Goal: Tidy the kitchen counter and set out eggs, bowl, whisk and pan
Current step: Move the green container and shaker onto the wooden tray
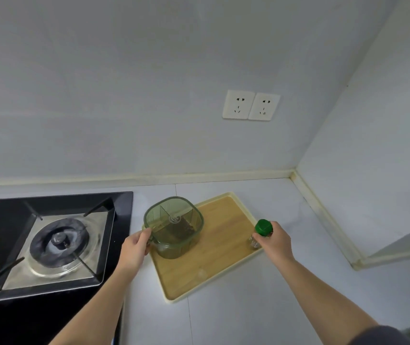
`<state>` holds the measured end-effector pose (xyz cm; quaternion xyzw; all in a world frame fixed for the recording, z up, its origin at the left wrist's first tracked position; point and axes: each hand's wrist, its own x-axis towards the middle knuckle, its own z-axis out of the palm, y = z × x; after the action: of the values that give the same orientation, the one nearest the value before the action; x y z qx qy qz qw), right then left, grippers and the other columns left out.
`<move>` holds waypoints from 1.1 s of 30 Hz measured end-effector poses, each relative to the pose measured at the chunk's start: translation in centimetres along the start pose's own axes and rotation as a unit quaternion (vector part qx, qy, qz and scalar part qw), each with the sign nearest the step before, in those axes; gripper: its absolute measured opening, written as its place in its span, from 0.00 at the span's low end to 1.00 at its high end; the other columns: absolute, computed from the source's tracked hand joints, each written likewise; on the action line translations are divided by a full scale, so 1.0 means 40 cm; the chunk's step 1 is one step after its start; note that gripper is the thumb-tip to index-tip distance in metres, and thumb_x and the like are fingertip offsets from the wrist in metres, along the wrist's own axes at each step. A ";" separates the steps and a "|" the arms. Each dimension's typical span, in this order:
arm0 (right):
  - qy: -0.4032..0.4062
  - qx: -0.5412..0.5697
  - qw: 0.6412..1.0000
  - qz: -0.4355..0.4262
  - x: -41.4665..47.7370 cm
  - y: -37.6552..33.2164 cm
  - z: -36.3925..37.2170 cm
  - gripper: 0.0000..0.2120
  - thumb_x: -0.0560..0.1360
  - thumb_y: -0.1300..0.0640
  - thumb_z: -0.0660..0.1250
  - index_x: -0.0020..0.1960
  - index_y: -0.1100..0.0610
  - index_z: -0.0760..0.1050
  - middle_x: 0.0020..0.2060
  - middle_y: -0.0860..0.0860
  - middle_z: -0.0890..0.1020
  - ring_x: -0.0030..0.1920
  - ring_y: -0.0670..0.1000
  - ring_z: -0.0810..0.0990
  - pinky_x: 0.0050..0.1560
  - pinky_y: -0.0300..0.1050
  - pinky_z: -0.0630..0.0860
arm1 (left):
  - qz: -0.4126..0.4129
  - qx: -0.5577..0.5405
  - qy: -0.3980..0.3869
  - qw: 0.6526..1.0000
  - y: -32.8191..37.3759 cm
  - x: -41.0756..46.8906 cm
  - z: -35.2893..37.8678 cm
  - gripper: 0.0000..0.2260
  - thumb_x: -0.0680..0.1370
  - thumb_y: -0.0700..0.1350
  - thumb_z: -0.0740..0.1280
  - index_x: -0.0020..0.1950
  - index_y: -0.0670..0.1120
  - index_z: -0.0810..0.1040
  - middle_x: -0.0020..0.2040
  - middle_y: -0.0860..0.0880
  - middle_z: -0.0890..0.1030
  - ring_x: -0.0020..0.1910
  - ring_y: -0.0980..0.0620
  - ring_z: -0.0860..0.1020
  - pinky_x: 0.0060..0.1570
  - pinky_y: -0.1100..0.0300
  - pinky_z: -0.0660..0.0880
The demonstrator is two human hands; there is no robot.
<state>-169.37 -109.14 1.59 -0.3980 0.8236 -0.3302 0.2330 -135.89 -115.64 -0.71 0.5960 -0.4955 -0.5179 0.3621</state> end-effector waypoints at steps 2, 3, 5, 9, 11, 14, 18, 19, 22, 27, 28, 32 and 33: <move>-0.003 -0.001 1.000 0.002 0.018 0.014 0.000 0.13 0.71 0.60 0.73 0.53 0.59 0.74 0.38 0.48 0.78 0.34 0.40 0.75 0.31 0.30 0.66 | -0.002 0.016 -0.002 1.000 -0.007 0.026 -0.004 0.18 0.82 0.49 0.58 0.34 0.43 0.68 0.29 0.47 0.66 0.31 0.50 0.63 0.35 0.56 0.60; -0.004 -0.002 1.000 0.002 0.027 0.020 0.000 0.13 0.71 0.60 0.73 0.53 0.59 0.74 0.39 0.49 0.78 0.35 0.41 0.75 0.32 0.30 0.66 | 0.002 0.026 -0.003 1.000 -0.011 0.037 -0.006 0.18 0.82 0.49 0.58 0.34 0.42 0.68 0.29 0.47 0.66 0.31 0.50 0.63 0.35 0.56 0.60; -0.005 0.000 1.000 0.000 0.041 0.027 -0.002 0.13 0.71 0.61 0.73 0.52 0.59 0.74 0.39 0.49 0.78 0.35 0.41 0.75 0.32 0.30 0.66 | 0.005 0.047 0.000 0.999 -0.022 0.053 -0.008 0.19 0.82 0.48 0.58 0.33 0.41 0.69 0.29 0.47 0.66 0.31 0.50 0.64 0.35 0.56 0.61; -0.015 0.002 1.000 -0.009 0.065 0.037 -0.007 0.12 0.71 0.60 0.73 0.52 0.56 0.73 0.41 0.49 0.79 0.38 0.42 0.77 0.35 0.32 0.69 | -0.010 0.072 0.042 0.996 -0.045 0.063 -0.006 0.19 0.81 0.47 0.57 0.41 0.33 0.74 0.34 0.40 0.73 0.35 0.48 0.70 0.37 0.55 0.67; -0.015 -0.008 1.000 -0.015 0.070 0.045 -0.010 0.12 0.70 0.59 0.73 0.51 0.54 0.73 0.42 0.49 0.79 0.41 0.45 0.78 0.37 0.36 0.73 | -0.007 0.080 0.062 0.995 -0.045 0.062 -0.003 0.18 0.80 0.48 0.57 0.44 0.34 0.76 0.39 0.37 0.78 0.38 0.47 0.73 0.39 0.55 0.69; -0.002 -0.031 0.999 -0.022 0.074 0.061 -0.016 0.13 0.69 0.59 0.73 0.50 0.54 0.73 0.41 0.49 0.79 0.42 0.49 0.79 0.40 0.43 0.77 | -0.010 0.087 0.086 0.992 -0.028 0.051 0.007 0.15 0.81 0.49 0.58 0.47 0.40 0.76 0.43 0.42 0.79 0.42 0.48 0.75 0.40 0.58 0.69; 0.000 -0.010 1.000 -0.008 0.077 0.074 -0.022 0.12 0.71 0.57 0.73 0.50 0.55 0.72 0.41 0.50 0.78 0.41 0.49 0.77 0.35 0.38 0.71 | 0.007 0.093 0.127 0.987 -0.037 0.019 0.014 0.17 0.80 0.54 0.61 0.62 0.43 0.70 0.55 0.47 0.76 0.54 0.47 0.76 0.50 0.55 0.74; 0.000 -0.007 1.000 -0.005 0.077 0.076 -0.021 0.12 0.71 0.56 0.73 0.50 0.56 0.72 0.41 0.51 0.78 0.41 0.50 0.77 0.35 0.38 0.70 | 0.011 0.102 0.143 0.984 -0.041 0.000 0.015 0.21 0.79 0.54 0.61 0.66 0.42 0.68 0.59 0.46 0.74 0.58 0.46 0.74 0.56 0.52 0.73; 0.001 0.005 1.000 0.030 0.078 0.091 -0.009 0.14 0.71 0.55 0.73 0.52 0.58 0.73 0.44 0.52 0.79 0.44 0.53 0.77 0.38 0.41 0.69 | 0.002 0.145 0.199 0.969 -0.051 -0.074 0.030 0.23 0.79 0.51 0.62 0.70 0.40 0.64 0.65 0.44 0.68 0.61 0.45 0.71 0.61 0.48 0.70; -0.030 0.008 0.997 0.070 0.070 0.116 0.019 0.15 0.72 0.54 0.72 0.56 0.57 0.73 0.46 0.51 0.79 0.47 0.52 0.76 0.48 0.43 0.68 | -0.106 0.202 0.084 0.970 -0.091 -0.128 0.052 0.17 0.78 0.47 0.62 0.63 0.43 0.66 0.50 0.44 0.78 0.43 0.46 0.78 0.43 0.54 0.74; -0.034 0.006 0.997 0.075 0.069 0.116 0.027 0.14 0.72 0.54 0.71 0.55 0.57 0.73 0.46 0.51 0.79 0.46 0.53 0.76 0.47 0.43 0.69 | -0.130 0.225 0.040 0.965 -0.098 -0.128 0.055 0.17 0.78 0.48 0.62 0.64 0.44 0.65 0.48 0.44 0.79 0.39 0.47 0.79 0.39 0.56 0.75; -0.026 -0.009 0.995 0.097 0.081 0.137 0.051 0.15 0.70 0.49 0.71 0.51 0.55 0.73 0.41 0.52 0.82 0.42 0.56 0.81 0.46 0.47 0.76 | -0.119 0.320 -0.037 0.939 -0.102 -0.108 0.087 0.12 0.78 0.45 0.58 0.59 0.44 0.64 0.44 0.44 0.79 0.36 0.45 0.79 0.36 0.54 0.76; -0.027 -0.007 0.994 0.102 0.084 0.148 0.056 0.15 0.69 0.48 0.72 0.50 0.55 0.73 0.40 0.52 0.82 0.41 0.56 0.82 0.46 0.49 0.78 | -0.111 0.334 -0.039 0.935 -0.099 -0.102 0.093 0.08 0.78 0.44 0.57 0.55 0.44 0.63 0.43 0.44 0.77 0.37 0.44 0.78 0.37 0.53 0.75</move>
<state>-172.82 -109.93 -4.64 -0.3227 0.8553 -0.2882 0.2849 -138.57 -110.41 -4.16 0.7131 -0.5842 -0.3823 0.0631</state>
